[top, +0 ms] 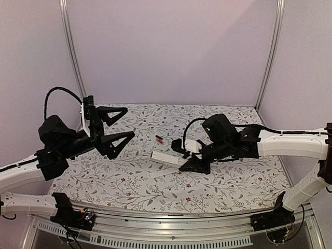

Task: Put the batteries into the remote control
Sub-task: Pass from the left arm to the right, then place the remote control without batteries at the center of the board.

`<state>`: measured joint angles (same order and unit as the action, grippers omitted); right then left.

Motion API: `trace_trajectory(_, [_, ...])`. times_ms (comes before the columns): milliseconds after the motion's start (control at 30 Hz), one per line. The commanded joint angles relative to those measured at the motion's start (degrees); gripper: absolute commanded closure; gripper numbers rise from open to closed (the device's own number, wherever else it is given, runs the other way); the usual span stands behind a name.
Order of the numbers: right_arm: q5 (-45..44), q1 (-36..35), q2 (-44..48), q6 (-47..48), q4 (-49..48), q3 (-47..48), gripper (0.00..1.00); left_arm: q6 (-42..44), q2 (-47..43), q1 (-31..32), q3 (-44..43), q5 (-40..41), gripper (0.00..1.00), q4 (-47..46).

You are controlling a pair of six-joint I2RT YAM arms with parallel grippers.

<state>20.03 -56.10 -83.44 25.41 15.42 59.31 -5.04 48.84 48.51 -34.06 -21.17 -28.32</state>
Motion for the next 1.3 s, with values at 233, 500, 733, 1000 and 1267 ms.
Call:
trace_trajectory(233, [-7.86,-2.79,-10.17,-2.18,7.43,-6.22,0.85,-2.29,0.10,-1.59,0.90,16.10,0.00,6.16])
trace_trajectory(500, [-6.70,-2.76,-16.62,1.38,4.91,-7.00,0.83,-3.42,0.98,-4.12,0.75,15.56,0.00,6.14])
trace_trajectory(733, [-6.39,-2.79,-19.09,2.37,5.15,-7.08,0.62,-3.59,1.08,-4.89,0.68,15.71,0.00,6.53])
trace_trajectory(1000, [-7.98,-2.79,-18.50,1.99,6.09,-6.42,0.33,-4.22,2.01,-5.47,0.54,17.19,0.00,6.56])
trace_trajectory(1267, [-6.11,-2.38,-12.42,0.10,4.61,0.02,0.33,-10.63,7.05,-8.34,-2.74,26.82,0.00,11.28])
